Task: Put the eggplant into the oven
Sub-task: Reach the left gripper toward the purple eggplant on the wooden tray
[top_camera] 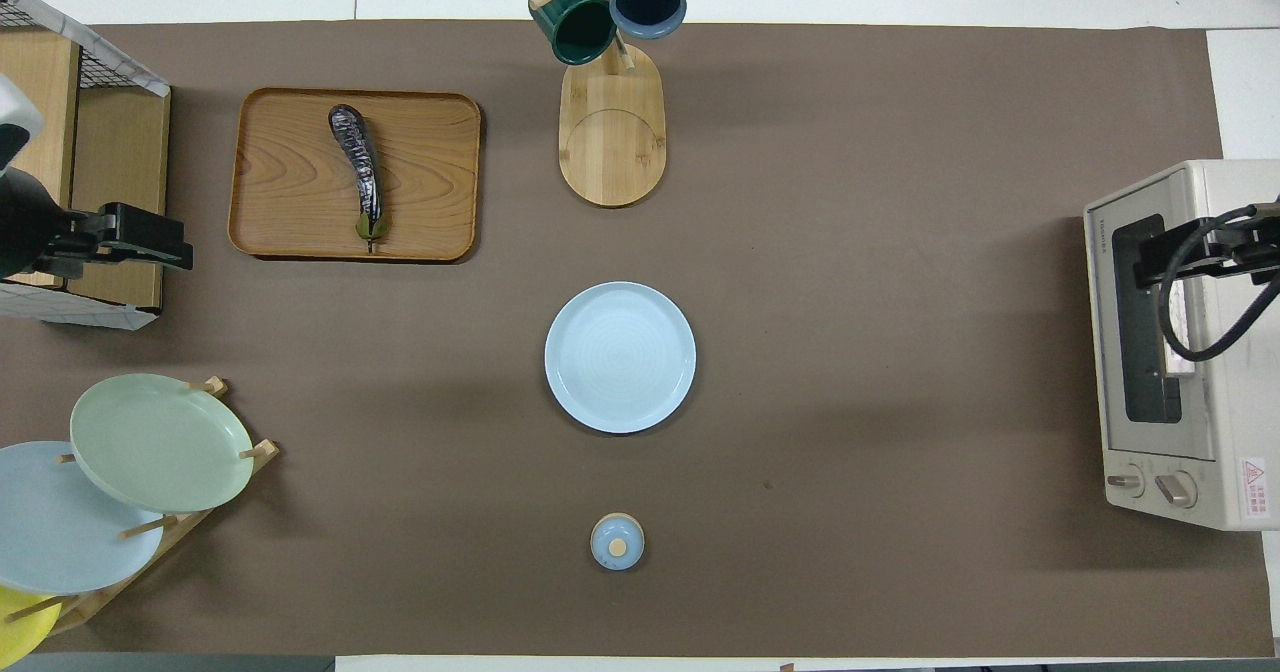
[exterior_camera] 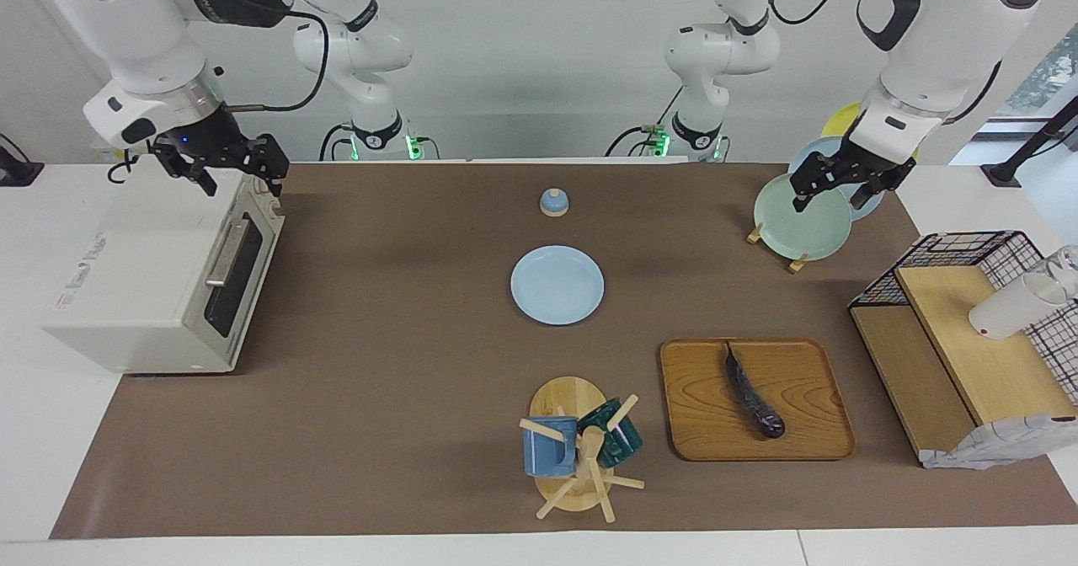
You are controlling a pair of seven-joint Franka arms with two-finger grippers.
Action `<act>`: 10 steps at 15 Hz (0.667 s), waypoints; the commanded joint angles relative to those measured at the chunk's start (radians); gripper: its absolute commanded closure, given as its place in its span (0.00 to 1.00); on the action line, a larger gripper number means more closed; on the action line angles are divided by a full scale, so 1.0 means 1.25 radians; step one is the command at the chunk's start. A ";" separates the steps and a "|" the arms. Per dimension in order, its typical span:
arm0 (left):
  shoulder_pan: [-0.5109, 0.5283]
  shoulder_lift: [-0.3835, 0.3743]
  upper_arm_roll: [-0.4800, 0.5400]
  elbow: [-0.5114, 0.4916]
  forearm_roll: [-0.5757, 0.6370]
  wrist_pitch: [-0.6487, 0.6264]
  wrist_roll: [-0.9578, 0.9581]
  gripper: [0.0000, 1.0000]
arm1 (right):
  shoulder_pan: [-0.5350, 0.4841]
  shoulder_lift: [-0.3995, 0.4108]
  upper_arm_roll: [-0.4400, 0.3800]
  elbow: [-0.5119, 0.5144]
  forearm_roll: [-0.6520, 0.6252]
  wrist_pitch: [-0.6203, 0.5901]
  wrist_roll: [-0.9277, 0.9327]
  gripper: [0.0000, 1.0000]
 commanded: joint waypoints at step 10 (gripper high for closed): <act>-0.002 0.308 -0.002 0.187 -0.027 0.074 -0.007 0.00 | -0.052 -0.051 -0.007 -0.197 -0.059 0.147 0.077 1.00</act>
